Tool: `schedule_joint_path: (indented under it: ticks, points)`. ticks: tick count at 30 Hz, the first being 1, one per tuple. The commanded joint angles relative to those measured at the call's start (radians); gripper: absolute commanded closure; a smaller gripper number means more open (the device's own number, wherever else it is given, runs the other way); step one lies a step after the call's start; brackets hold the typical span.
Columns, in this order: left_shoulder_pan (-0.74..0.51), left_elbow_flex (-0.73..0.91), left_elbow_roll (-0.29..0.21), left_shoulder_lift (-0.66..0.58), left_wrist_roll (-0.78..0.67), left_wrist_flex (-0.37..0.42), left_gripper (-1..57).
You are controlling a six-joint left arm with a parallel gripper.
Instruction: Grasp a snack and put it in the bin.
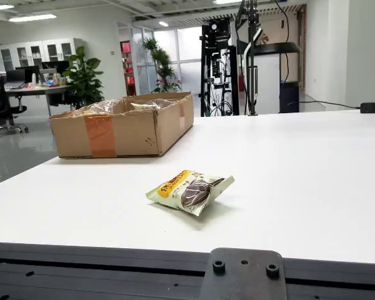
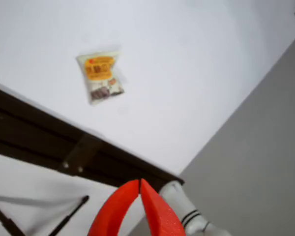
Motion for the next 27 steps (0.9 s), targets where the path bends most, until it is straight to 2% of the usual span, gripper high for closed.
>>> schedule_joint_path:
  ticks: [1, 3, 6, 16, 27]
  points:
    - [-0.012, 0.0, -0.001, 0.014, -0.008, -0.007, 48.6]
    - [-0.02, 0.0, -0.002, 0.023, -0.019, -0.012, 43.6]
    - [-0.025, 0.0, -0.002, 0.032, -0.03, -0.017, 39.2]
    - [-0.027, 0.0, -0.003, 0.054, -0.047, -0.035, 29.9]
    - [-0.029, 0.0, -0.001, 0.175, -0.105, -0.103, 22.5]
